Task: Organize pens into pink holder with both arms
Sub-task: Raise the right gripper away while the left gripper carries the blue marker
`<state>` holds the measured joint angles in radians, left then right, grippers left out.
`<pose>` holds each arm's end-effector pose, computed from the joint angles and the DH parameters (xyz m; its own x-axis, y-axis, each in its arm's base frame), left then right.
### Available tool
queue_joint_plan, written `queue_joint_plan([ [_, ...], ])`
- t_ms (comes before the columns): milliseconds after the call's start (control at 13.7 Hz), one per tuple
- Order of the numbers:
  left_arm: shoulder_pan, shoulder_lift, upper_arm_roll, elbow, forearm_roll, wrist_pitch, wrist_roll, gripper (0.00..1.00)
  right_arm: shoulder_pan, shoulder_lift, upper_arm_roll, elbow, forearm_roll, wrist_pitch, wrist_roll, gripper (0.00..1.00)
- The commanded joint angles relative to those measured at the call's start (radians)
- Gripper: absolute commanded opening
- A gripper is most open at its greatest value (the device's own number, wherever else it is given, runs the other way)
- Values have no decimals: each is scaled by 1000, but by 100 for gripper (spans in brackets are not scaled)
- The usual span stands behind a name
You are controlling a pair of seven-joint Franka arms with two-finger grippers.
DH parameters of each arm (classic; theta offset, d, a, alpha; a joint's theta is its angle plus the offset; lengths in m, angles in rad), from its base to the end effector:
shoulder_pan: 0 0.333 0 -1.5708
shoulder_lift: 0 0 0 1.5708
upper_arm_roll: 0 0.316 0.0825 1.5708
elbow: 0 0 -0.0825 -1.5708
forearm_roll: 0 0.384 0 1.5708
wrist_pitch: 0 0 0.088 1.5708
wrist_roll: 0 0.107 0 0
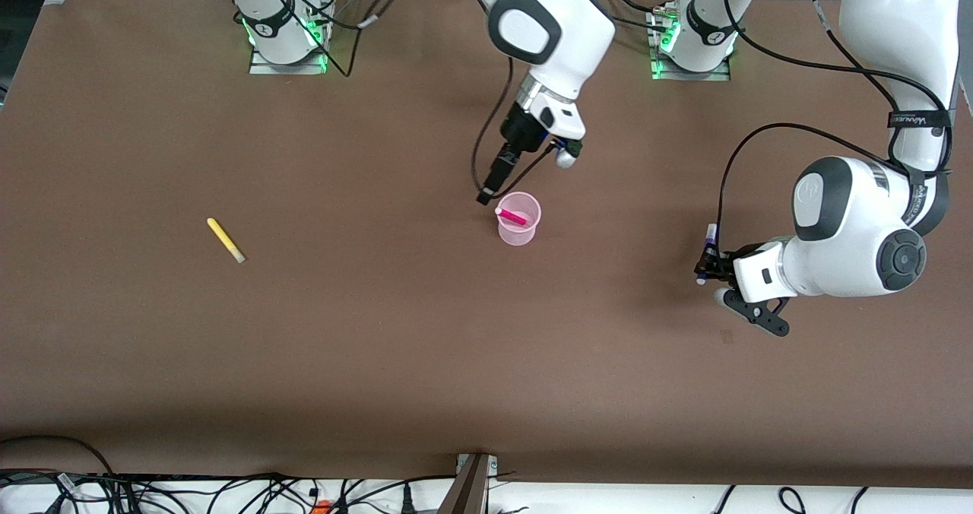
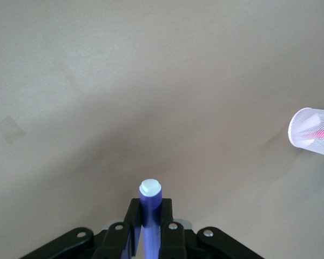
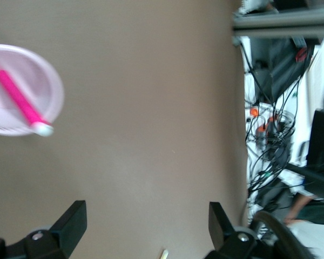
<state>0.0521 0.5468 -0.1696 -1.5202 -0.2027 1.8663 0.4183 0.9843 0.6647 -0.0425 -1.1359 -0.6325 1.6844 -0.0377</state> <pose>0.6730 -0.0783 0.3344 0.8957 -0.4378 -0.0784 -0.3927 -0.8612 0.3226 0.4695 0.5639 0.4271 0.4950 0.8538 -0.1610 0.7412 -0.3183 0.5910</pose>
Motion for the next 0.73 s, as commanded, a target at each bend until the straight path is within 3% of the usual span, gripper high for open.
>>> queue_joint_plan([
  [0, -17, 12, 1, 49, -64, -19, 22, 0, -191, -195, 27, -53, 181, -58, -141, 99],
  [73, -23, 13, -28, 55, -79, -16, 24, 0, -244, -239, 23, -56, 226, -108, -160, 100],
  [220, -35, 24, -85, 77, -86, -9, 22, 0, -292, -296, -48, -56, 267, -225, -148, 100],
  [439, -109, 38, -105, 117, -89, 8, 4, 0, -299, -343, -265, -71, 380, -264, -162, 100],
  [659, -182, 47, -105, 115, -96, 120, -13, 0, -300, -370, -460, -137, 532, -233, -162, 100],
])
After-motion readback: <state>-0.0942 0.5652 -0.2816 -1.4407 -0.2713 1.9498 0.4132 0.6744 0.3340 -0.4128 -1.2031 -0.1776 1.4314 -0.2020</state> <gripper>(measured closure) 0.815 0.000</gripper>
